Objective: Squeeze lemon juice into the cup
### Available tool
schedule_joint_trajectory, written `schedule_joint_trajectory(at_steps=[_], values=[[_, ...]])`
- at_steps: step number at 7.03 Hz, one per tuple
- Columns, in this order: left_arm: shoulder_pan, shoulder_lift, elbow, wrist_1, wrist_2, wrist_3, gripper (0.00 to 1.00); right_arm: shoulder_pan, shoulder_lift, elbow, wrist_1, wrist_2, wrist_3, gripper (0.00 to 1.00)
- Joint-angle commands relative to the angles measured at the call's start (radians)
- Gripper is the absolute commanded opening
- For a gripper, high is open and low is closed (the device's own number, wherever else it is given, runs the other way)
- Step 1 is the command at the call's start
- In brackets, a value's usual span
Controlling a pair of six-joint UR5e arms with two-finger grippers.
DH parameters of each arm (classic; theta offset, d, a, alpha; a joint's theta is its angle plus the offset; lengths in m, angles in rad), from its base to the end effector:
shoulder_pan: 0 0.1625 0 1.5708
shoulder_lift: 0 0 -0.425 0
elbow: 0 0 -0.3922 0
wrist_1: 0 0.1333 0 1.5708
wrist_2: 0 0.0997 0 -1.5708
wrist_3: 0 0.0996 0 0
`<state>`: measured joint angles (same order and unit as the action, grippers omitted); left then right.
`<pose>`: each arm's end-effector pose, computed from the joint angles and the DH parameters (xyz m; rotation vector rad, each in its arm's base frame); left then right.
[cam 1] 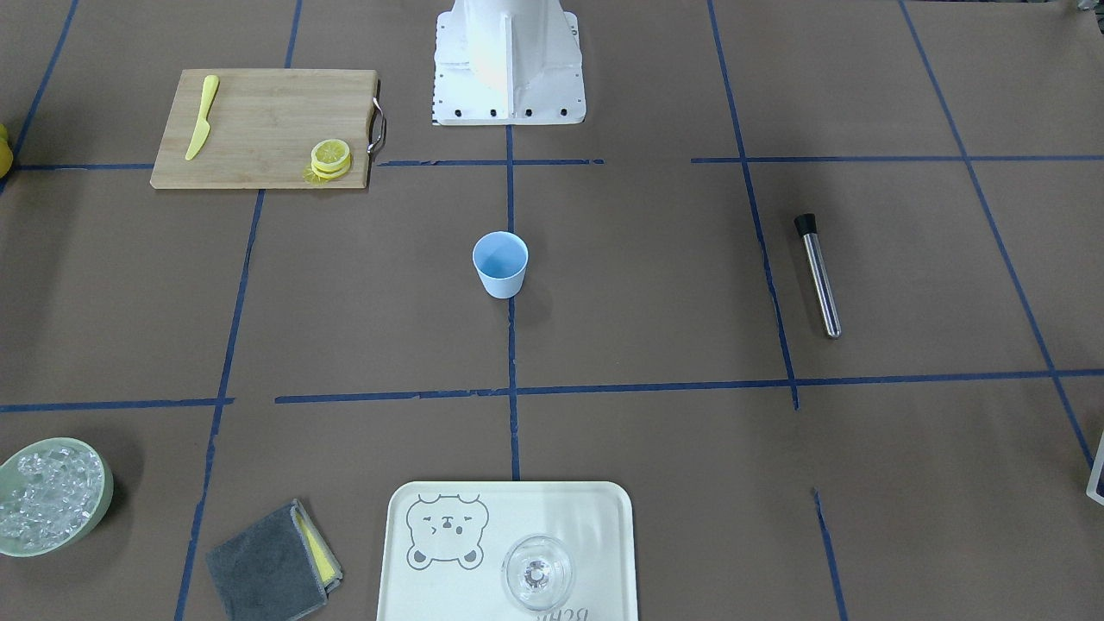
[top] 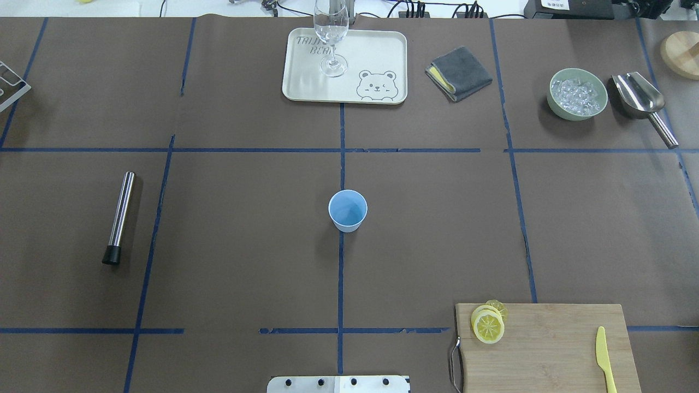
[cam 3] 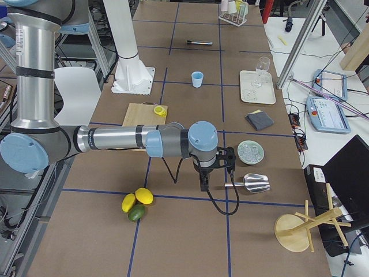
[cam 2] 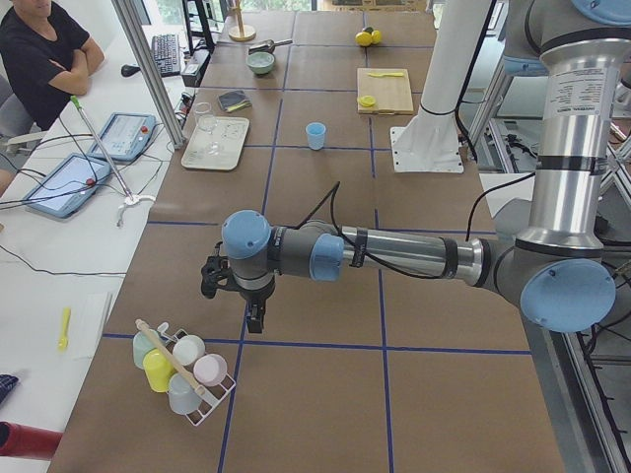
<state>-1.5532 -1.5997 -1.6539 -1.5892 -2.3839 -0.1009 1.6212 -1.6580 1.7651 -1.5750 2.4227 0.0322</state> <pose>-0.0520 -0.5108 0.5984 0.0748 0.8177 -0.0255 0.0814 -0.4553 0.5990 0.1043 -0.8502 0.0337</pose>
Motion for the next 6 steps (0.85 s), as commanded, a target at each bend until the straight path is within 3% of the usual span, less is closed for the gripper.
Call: schedule_joint_trajectory(at_steps=[1,4,6], values=[[0.025,-0.002,-0.056,0.0,-0.001,-0.003,1.0,-0.003,0.013,0.019,0.0,0.0,0.0,1.0],[0.099,-0.002,-0.159,-0.003,-0.003,-0.142,1.0,-0.018,0.026,0.011,0.001,0.018,0.006,1.0],[0.174,-0.003,-0.198,-0.023,-0.003,-0.255,1.0,-0.082,0.024,0.083,0.006,0.068,0.148,1.0]])
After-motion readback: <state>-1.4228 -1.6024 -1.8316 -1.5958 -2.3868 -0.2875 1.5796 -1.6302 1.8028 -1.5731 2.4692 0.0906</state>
